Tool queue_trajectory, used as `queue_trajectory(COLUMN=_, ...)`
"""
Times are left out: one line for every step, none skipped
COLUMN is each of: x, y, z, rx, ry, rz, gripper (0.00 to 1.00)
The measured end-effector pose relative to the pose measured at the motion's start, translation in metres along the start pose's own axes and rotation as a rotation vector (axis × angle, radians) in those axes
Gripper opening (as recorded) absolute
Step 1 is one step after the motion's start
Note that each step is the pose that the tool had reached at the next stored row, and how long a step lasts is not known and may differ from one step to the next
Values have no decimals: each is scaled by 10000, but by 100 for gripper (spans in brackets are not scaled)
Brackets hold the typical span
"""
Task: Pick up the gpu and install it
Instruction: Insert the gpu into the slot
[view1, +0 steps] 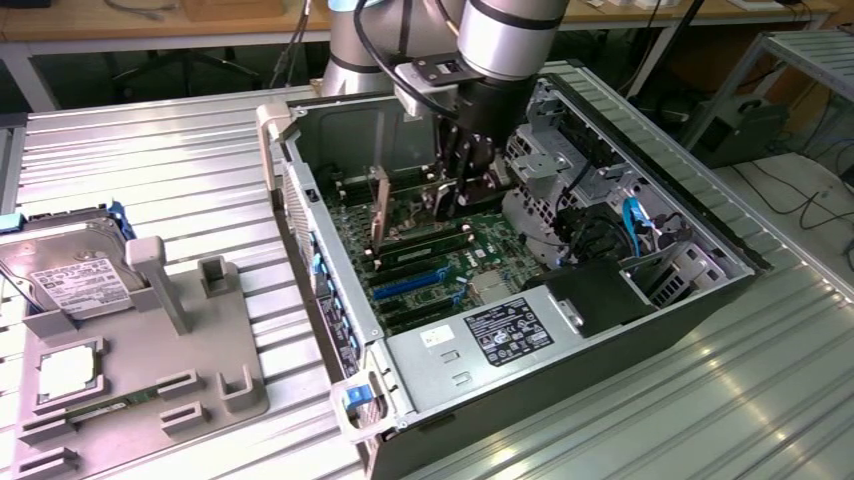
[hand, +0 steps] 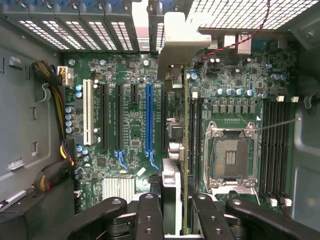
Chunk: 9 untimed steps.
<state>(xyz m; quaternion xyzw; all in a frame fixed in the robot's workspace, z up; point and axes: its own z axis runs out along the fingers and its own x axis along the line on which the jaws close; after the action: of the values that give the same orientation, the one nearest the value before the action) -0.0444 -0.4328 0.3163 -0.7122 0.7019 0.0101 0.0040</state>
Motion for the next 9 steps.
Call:
queue_trajectory(x=3, y=1, z=20, rx=0, ry=4, rz=1, gripper=28)
queue_trajectory(x=12, y=1, z=34, rx=-1, ry=6, rz=3, gripper=28)
queue_trajectory(x=36, y=1, z=42, rx=-1, ry=4, rz=1, gripper=28)
queue_trajectory(x=48, y=1, z=49, rx=-1, ry=2, rz=2, gripper=28)
queue_trajectory(x=58, y=1, z=55, rx=-2, ry=4, rz=1, gripper=28)
queue_trajectory(x=77, y=1, z=66, rx=-2, ry=4, rz=1, gripper=28)
queue_trajectory(x=94, y=2, z=77, rx=-3, ry=4, rz=2, gripper=28)
queue_trajectory(x=134, y=2, z=105, rx=-4, ry=3, rz=2, gripper=28)
queue_trajectory(x=171, y=2, z=131, rx=-9, ry=-10, rz=2, gripper=28)
